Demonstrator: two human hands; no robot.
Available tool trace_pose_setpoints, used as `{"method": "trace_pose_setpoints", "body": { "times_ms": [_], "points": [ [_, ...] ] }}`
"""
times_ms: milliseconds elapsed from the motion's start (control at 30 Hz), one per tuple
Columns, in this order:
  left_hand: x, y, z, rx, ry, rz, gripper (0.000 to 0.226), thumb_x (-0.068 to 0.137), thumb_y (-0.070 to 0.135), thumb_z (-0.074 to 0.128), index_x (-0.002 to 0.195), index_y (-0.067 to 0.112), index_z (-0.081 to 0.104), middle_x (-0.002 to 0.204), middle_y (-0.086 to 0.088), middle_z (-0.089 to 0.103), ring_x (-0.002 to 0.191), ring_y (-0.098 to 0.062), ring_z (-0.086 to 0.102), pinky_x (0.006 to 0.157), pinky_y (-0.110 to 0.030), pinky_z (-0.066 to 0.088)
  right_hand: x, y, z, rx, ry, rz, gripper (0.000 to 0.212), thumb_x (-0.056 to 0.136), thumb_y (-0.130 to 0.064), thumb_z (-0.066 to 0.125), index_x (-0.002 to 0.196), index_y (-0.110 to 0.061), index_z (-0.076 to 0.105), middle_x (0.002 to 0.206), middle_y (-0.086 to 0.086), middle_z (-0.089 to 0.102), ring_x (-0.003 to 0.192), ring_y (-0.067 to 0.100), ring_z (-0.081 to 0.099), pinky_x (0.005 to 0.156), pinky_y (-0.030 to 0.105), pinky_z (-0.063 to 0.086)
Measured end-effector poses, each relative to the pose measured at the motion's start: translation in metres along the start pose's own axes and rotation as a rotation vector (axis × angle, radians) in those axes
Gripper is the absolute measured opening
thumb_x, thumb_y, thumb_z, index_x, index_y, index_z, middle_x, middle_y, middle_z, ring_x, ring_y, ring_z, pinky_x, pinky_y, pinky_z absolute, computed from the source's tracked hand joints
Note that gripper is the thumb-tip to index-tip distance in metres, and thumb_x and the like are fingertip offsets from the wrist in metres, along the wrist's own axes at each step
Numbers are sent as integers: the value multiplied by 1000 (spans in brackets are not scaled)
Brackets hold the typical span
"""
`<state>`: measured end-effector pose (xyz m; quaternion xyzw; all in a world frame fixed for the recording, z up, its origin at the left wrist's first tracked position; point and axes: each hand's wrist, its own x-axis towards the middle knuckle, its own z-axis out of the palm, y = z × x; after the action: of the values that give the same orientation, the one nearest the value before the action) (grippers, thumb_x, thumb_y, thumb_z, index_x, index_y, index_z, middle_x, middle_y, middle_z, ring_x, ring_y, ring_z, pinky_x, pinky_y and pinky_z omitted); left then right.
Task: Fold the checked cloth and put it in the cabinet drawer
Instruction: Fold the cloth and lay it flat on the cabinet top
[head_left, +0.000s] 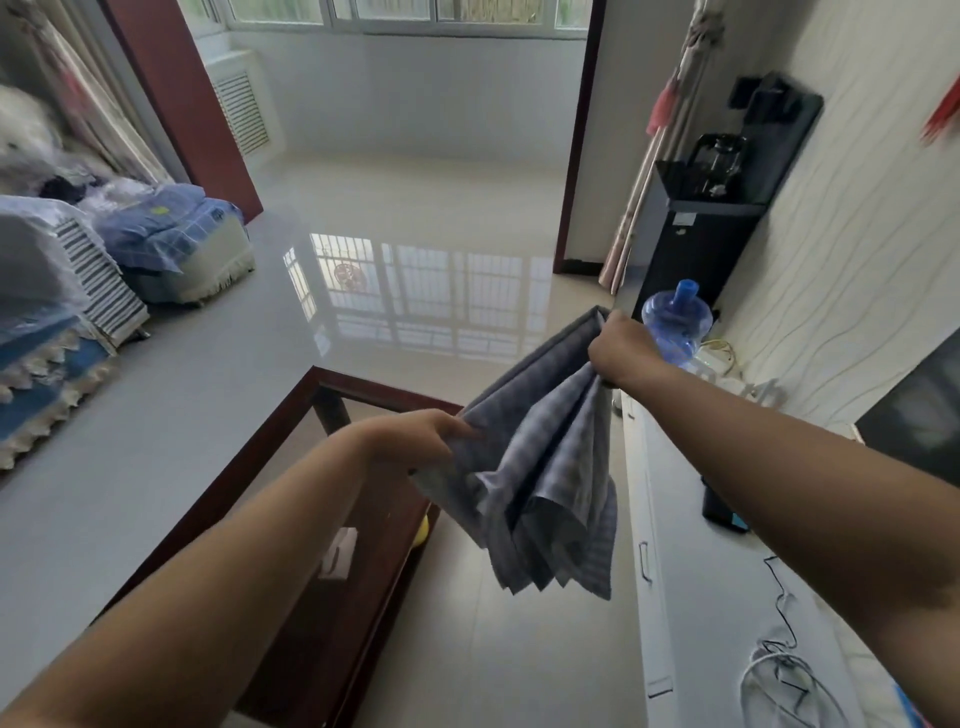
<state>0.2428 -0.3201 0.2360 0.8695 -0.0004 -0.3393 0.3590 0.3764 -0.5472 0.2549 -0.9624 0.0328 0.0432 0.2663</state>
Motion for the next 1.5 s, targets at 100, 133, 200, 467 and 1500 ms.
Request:
{"method": "trace_pose_setpoints", "body": {
  "times_ms": [100, 133, 200, 467, 1500],
  "points": [
    [-3, 8, -7, -72, 111, 28, 45, 87, 21, 53, 132, 20, 56, 124, -2, 59, 107, -21, 63, 93, -39, 54, -9, -2, 6, 53, 45, 31, 38, 90, -4, 37, 128, -2, 36, 127, 24, 52, 117, 38, 51, 88, 38, 42],
    [0, 11, -1, -94, 153, 56, 42, 88, 35, 55, 124, 15, 61, 120, -6, 63, 105, -24, 64, 93, -41, 54, -11, -4, 8, 100, 46, 43, 38, 90, -4, 35, 128, -3, 34, 127, 23, 52, 116, 38, 52, 86, 37, 42],
    [6, 20, 16, 24, 281, 61, 54, 86, 60, 51, 110, 14, 67, 104, -5, 69, 94, -20, 67, 88, -37, 56, -16, -9, 10, 180, 39, 76, 36, 93, -6, 34, 129, -3, 32, 128, 21, 51, 115, 37, 52, 82, 35, 39],
    [15, -22, 24, 447, 625, 61, 28, 96, 23, 48, 120, 22, 63, 121, -3, 58, 103, -23, 59, 88, -38, 51, -18, -17, 14, -48, -95, -104, 37, 90, -4, 44, 127, -5, 42, 118, 19, 57, 102, 36, 59, 78, 35, 49],
    [32, 16, 55, 271, 310, 486, 18, 89, 24, 63, 76, 11, 64, 71, -7, 63, 73, -19, 54, 68, -31, 39, -116, 27, 34, -571, -465, -604, 29, 94, -26, 48, 122, -20, 56, 119, 7, 57, 102, 27, 59, 86, 39, 49]
  ]
}}
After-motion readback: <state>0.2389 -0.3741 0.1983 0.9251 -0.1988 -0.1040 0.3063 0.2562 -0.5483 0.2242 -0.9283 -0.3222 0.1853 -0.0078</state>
